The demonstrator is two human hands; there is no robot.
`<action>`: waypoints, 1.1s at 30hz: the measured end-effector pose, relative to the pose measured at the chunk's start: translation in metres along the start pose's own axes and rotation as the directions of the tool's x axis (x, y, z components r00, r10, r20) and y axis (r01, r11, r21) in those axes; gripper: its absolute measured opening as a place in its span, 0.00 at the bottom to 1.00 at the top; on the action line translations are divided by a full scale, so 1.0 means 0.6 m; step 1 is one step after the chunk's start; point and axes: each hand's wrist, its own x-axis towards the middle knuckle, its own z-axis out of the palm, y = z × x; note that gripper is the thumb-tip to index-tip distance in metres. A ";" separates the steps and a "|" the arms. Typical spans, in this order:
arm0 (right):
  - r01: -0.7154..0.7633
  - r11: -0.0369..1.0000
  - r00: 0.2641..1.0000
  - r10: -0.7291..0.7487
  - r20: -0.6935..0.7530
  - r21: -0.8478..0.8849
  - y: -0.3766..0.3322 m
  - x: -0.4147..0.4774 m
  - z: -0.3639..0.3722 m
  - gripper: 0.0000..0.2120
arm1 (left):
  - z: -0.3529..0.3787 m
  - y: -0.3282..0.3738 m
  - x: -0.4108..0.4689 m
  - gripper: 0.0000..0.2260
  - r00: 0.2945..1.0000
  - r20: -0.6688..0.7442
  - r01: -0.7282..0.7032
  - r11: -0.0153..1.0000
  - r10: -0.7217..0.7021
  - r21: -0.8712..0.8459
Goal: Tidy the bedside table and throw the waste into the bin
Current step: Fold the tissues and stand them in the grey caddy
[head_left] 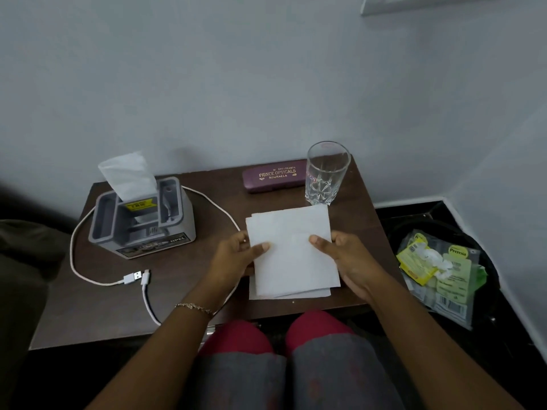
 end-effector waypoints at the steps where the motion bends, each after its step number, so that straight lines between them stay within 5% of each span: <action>1: -0.015 1.000 1.000 0.015 -0.007 0.014 0.000 0.000 0.000 0.08 | -0.002 -0.005 -0.002 0.10 1.000 0.009 0.029 0.999 -0.029 0.027; 15: -0.064 0.996 0.997 0.060 0.055 0.062 -0.016 -0.019 -0.006 0.12 | -0.007 0.004 -0.022 0.09 0.999 -0.031 0.032 0.990 -0.036 -0.136; 21: -0.065 0.990 0.997 0.069 -0.031 0.123 -0.025 -0.025 -0.042 0.13 | 0.006 0.005 -0.029 0.09 0.993 -0.090 0.077 0.996 -0.081 -0.054; 27: -0.119 0.980 0.992 0.122 -0.009 0.157 -0.031 -0.042 -0.053 0.12 | 0.028 0.008 -0.046 0.13 0.968 0.160 0.201 0.979 -0.194 -0.032; 33: -0.169 0.977 0.980 0.153 0.131 0.126 -0.056 -0.066 -0.049 0.16 | 0.027 0.031 -0.043 0.10 0.987 0.114 0.122 0.991 -0.115 -0.057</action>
